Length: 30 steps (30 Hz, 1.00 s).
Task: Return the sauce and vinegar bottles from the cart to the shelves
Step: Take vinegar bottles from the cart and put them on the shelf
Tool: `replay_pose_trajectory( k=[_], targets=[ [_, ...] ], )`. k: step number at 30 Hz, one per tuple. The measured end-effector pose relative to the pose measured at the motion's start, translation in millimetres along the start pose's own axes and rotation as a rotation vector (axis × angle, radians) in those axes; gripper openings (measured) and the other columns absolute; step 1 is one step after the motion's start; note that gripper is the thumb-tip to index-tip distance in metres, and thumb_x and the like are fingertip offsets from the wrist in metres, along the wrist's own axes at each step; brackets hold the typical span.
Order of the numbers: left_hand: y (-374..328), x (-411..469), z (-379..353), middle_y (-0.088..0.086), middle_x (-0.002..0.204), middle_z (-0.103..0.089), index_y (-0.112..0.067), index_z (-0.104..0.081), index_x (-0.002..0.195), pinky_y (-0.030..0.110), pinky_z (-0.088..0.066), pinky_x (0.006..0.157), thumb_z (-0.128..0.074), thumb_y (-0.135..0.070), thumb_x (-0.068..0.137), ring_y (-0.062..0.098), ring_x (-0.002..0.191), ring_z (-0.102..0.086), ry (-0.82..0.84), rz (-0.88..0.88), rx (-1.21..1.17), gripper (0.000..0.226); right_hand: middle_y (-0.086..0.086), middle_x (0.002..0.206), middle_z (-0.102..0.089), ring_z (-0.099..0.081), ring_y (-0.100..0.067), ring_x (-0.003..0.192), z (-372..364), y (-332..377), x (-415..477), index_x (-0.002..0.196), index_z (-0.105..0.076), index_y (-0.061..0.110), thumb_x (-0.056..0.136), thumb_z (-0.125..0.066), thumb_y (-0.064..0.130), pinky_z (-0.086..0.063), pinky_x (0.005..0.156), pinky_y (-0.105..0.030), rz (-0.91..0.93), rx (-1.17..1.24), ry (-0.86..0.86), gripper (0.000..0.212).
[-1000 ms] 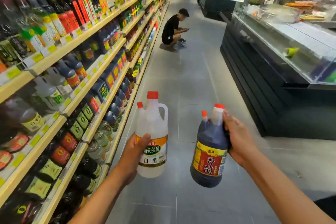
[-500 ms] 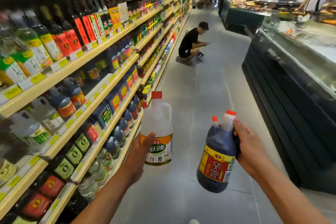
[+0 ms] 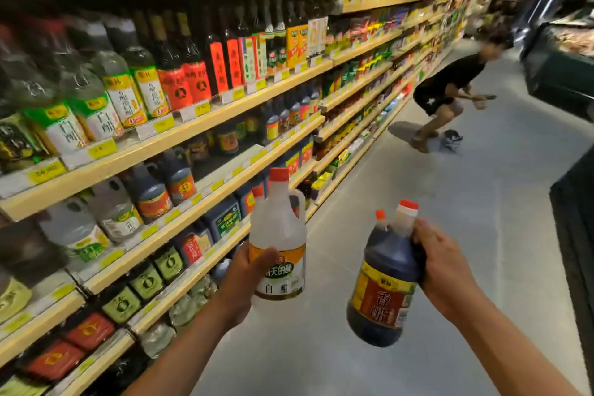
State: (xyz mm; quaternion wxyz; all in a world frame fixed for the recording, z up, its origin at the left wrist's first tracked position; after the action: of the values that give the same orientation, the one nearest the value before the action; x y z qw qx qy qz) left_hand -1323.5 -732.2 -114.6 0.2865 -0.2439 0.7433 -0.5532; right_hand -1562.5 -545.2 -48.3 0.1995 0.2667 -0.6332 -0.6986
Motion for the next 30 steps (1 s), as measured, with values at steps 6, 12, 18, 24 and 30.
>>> replay_pose_trajectory(
  k=[6,12,18,24,30],
  targets=[
    [-24.1,70.8,51.0,0.018,0.117,-0.073,-0.010,-0.054,0.137,0.054,-0.059,0.086,-0.088,-0.071,0.046,0.039,0.106,-0.071,-0.148,-0.039,-0.038,0.115,-0.011,0.093,-0.075,-0.073,-0.022,0.083,-76.2,12.4,105.4,0.106,-0.066,0.012,0.107,-0.035,0.037,-0.056,0.066,-0.029,0.020,-0.043,0.167,0.040],
    [-44.7,123.2,88.9,0.003,0.099,-0.079,-0.022,-0.061,0.116,0.031,-0.061,0.066,-0.090,-0.073,0.027,0.022,0.090,-0.077,-0.302,-0.077,-0.075,0.107,-0.008,0.086,-0.073,-0.068,-0.020,0.080,-153.5,22.1,191.9,0.099,-0.066,0.010,0.107,-0.040,0.030,-0.055,0.070,-0.031,0.026,0.022,0.302,0.034],
    [-48.1,159.0,114.4,-0.008,0.098,-0.079,-0.024,-0.058,0.119,0.026,-0.060,0.068,-0.090,-0.075,0.024,0.013,0.091,-0.076,-0.472,-0.106,-0.121,0.113,-0.018,0.093,-0.071,-0.067,-0.024,0.086,-218.5,26.4,265.4,0.099,-0.067,0.008,0.105,-0.045,0.032,-0.054,0.077,-0.038,0.018,0.041,0.449,0.033],
    [-43.5,191.9,118.6,-0.011,0.098,-0.079,-0.027,-0.057,0.116,0.024,-0.060,0.069,-0.091,-0.074,0.025,0.009,0.091,-0.075,-0.639,-0.153,-0.172,0.108,-0.033,0.108,-0.062,-0.061,-0.030,0.096,-267.4,19.3,341.1,0.116,-0.058,-0.008,0.103,-0.049,0.039,-0.048,0.085,-0.044,0.007,0.037,0.638,0.049],
    [-31.7,218.2,96.2,0.004,0.110,-0.077,-0.025,-0.055,0.126,0.030,-0.061,0.069,-0.081,-0.036,0.078,0.019,0.095,-0.076,-0.793,-0.154,-0.259,0.056,-0.019,0.093,-0.063,-0.059,-0.024,0.089,-305.4,16.3,393.5,0.093,-0.064,0.013,0.095,-0.054,0.053,-0.045,0.082,-0.043,0.039,0.012,0.838,0.041]
  ],
)
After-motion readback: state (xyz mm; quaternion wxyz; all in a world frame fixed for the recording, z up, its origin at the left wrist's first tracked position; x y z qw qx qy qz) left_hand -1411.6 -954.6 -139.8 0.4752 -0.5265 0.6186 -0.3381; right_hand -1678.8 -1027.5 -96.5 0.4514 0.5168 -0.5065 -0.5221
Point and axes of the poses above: each hand's wrist, its own x-axis towards the middle knuckle, its own z-axis out of the back of the hand, y = z × x, the point moved 3 cm from there along x, towards the middle knuckle
